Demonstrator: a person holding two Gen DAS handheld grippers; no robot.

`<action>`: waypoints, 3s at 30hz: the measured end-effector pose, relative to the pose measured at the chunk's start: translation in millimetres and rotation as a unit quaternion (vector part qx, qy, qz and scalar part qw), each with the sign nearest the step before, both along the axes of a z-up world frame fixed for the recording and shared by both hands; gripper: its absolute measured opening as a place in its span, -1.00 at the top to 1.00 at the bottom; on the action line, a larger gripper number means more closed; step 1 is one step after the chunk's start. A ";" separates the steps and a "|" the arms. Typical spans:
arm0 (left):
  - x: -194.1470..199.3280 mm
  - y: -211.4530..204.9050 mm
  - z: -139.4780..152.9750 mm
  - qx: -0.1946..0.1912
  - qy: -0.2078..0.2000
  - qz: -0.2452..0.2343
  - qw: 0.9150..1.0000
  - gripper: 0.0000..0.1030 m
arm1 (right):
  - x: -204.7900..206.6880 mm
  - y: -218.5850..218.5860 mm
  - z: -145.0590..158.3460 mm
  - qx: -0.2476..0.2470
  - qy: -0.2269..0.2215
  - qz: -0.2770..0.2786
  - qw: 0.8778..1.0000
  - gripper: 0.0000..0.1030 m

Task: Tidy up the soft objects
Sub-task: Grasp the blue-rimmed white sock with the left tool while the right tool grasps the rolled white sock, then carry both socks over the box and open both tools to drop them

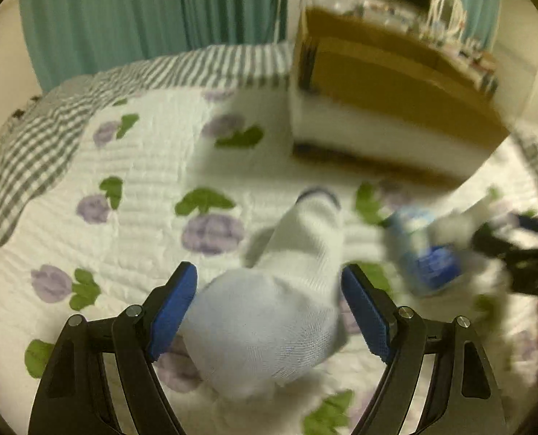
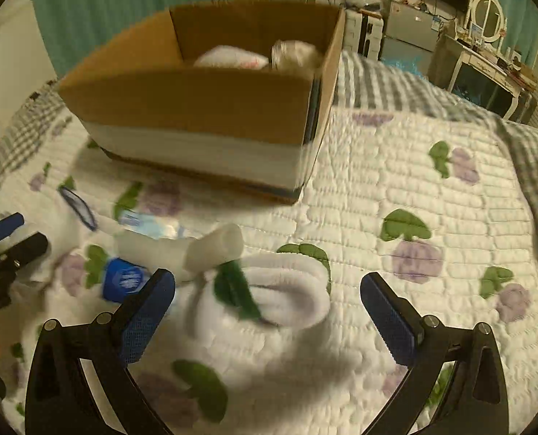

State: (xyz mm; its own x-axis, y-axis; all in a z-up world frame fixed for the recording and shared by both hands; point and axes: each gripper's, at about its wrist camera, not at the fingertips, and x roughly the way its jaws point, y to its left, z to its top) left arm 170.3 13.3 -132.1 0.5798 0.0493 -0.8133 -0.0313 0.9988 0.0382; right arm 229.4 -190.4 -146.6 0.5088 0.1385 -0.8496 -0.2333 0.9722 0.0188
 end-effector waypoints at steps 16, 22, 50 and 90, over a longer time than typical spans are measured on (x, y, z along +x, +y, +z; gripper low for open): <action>-3.0 8.4 -41.4 -0.012 0.034 0.022 0.999 -1.00 | 0.9 -1.5 -9.0 0.050 0.007 0.026 0.998 -0.18; -3.8 4.1 -27.8 0.012 0.014 0.008 1.000 -0.54 | -8.0 -8.6 2.1 0.053 0.001 0.024 0.998 0.07; -42.0 -19.5 151.6 -0.049 -0.125 -0.072 0.988 0.06 | -74.3 5.5 180.2 0.030 -0.140 0.057 0.988 0.20; 139.5 -75.7 99.0 -0.006 -0.110 -0.094 0.989 -0.56 | 131.6 21.2 115.8 0.061 -0.127 0.034 0.989 -0.61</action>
State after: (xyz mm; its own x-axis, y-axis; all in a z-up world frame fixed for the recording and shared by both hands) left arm 309.8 -62.4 -33.0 0.7414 -0.0859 -0.6655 0.1494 0.9880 0.0389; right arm 360.9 -169.2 -30.8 0.6900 0.2741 -0.6699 -0.3107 0.9481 0.0678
